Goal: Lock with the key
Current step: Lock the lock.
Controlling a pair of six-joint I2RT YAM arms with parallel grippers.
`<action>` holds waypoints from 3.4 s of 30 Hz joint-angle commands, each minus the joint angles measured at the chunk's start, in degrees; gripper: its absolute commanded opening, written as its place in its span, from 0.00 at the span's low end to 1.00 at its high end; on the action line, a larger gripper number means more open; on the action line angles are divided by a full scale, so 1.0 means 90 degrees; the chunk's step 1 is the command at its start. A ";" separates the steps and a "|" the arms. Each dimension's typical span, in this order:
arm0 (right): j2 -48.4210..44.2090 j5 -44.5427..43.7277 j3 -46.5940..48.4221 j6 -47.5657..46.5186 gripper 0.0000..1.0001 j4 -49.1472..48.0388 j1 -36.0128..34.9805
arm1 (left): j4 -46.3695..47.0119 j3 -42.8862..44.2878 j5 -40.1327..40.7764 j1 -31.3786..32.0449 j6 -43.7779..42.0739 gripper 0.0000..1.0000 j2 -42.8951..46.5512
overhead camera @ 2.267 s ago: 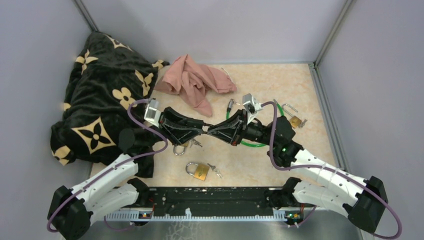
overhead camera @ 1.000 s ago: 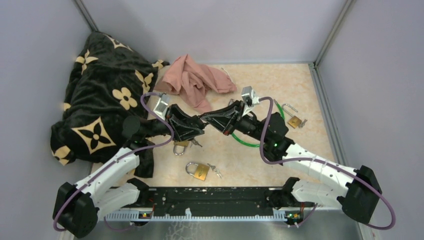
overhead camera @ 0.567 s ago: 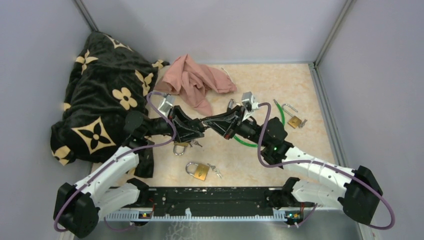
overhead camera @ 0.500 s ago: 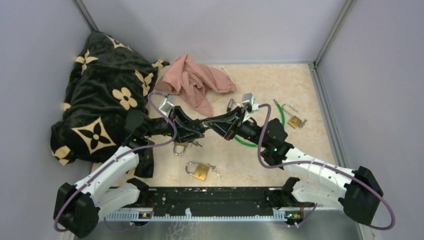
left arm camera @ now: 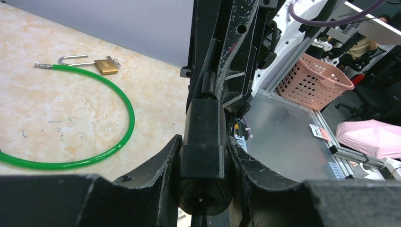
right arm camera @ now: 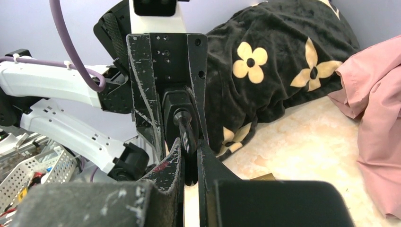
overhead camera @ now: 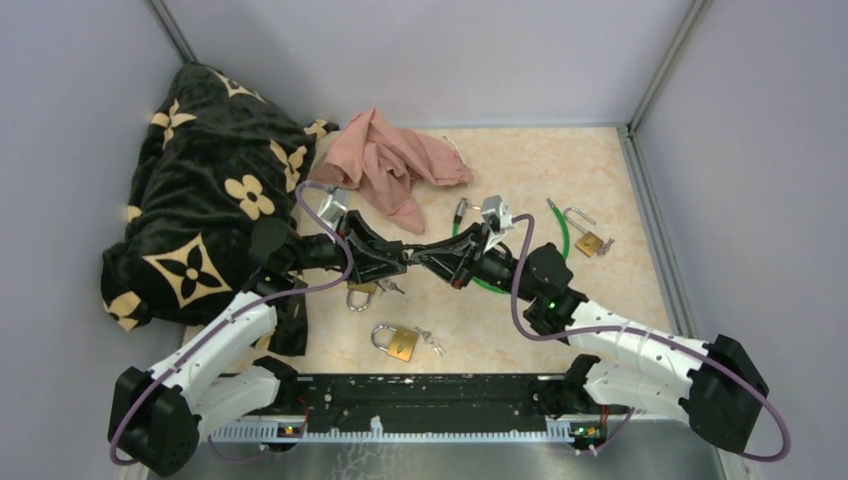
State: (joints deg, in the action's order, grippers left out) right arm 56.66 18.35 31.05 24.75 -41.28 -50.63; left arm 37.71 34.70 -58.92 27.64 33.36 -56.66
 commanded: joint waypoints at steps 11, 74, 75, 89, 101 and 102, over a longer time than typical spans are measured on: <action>0.1476 0.0704 -0.0424 0.0237 0.00 -0.0787 -0.0633 | 0.1134 0.0384 0.0727 0.0279 0.0249 0.00 0.0051; 0.2952 0.3366 0.0977 -0.0018 0.00 -0.1083 -0.0137 | 0.1805 0.1250 -0.1343 0.0638 0.0264 0.00 -0.1921; 0.2973 0.3413 0.1033 -0.0037 0.00 -0.1041 -0.0136 | 0.1817 0.1269 -0.1353 0.0658 0.0262 0.00 -0.1941; 0.2358 0.2082 0.1061 -0.0303 0.00 -0.0901 0.0067 | 0.1392 0.0781 -0.0938 0.0918 0.0813 0.00 -0.1717; 0.2246 0.1944 0.1448 -0.0343 0.00 -0.0975 0.0098 | 0.1943 -0.0156 0.0093 0.1812 0.0660 0.00 -0.1585; 0.2291 0.1950 0.1434 -0.0286 0.00 -0.1076 0.0098 | 0.1990 -0.0147 0.0121 0.1862 0.0711 0.00 -0.1634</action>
State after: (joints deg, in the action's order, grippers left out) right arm 70.19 41.30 35.77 22.65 -45.89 -42.00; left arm 54.81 32.60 -59.11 27.88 36.84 -67.09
